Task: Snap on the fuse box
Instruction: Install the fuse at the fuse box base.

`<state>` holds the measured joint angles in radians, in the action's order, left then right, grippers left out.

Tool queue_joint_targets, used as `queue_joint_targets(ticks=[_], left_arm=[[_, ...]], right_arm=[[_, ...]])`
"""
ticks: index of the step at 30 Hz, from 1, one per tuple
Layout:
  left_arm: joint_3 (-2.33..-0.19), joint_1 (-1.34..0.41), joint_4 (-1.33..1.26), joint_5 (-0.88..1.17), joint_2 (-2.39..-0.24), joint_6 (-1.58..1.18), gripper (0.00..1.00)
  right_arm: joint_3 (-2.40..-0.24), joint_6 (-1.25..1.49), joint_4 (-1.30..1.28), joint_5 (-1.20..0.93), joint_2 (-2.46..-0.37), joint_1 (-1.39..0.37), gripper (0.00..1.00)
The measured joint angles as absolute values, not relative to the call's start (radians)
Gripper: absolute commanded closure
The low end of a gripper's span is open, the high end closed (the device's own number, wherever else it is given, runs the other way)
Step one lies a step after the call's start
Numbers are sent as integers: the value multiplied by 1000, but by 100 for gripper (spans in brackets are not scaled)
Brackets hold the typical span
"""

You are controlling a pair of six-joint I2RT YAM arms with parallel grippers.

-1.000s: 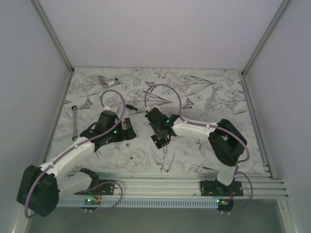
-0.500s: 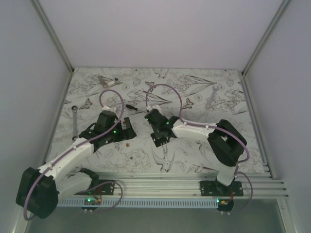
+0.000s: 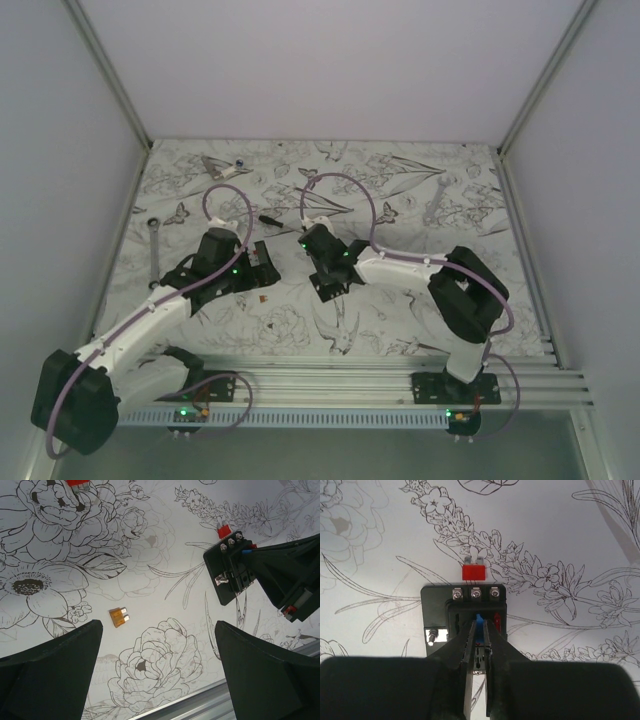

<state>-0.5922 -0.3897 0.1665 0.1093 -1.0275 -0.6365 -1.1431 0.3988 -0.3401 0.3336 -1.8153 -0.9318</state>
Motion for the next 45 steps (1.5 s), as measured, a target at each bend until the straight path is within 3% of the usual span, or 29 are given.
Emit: queue_joint_targets(ticks=[4, 13, 23, 26, 37, 42, 45], left_arm=[[-592, -390, 168, 109, -1026, -636, 0], [-592, -390, 182, 108, -1026, -636, 0], [-596, -390, 240, 84, -1026, -636, 1], [-609, -390, 274, 76, -1026, -636, 4], [-699, -453, 412, -9, -1092, -635, 20], [-751, -506, 456, -67, -1168, -636, 20], [-770, -511, 467, -85, -1198, -636, 18]], right_arm=[[-1172, 378, -396, 332, -1814, -932, 70], [-1264, 336, -432, 331, -1757, -932, 60], [-1266, 270, -427, 266, -1681, -932, 41], [-1243, 257, -427, 251, -1680, -932, 36], [-1082, 211, -361, 248, -1579, -926, 2], [-1030, 192, -315, 256, -1491, -893, 9], [-1032, 186, -303, 259, -1498, -883, 22]])
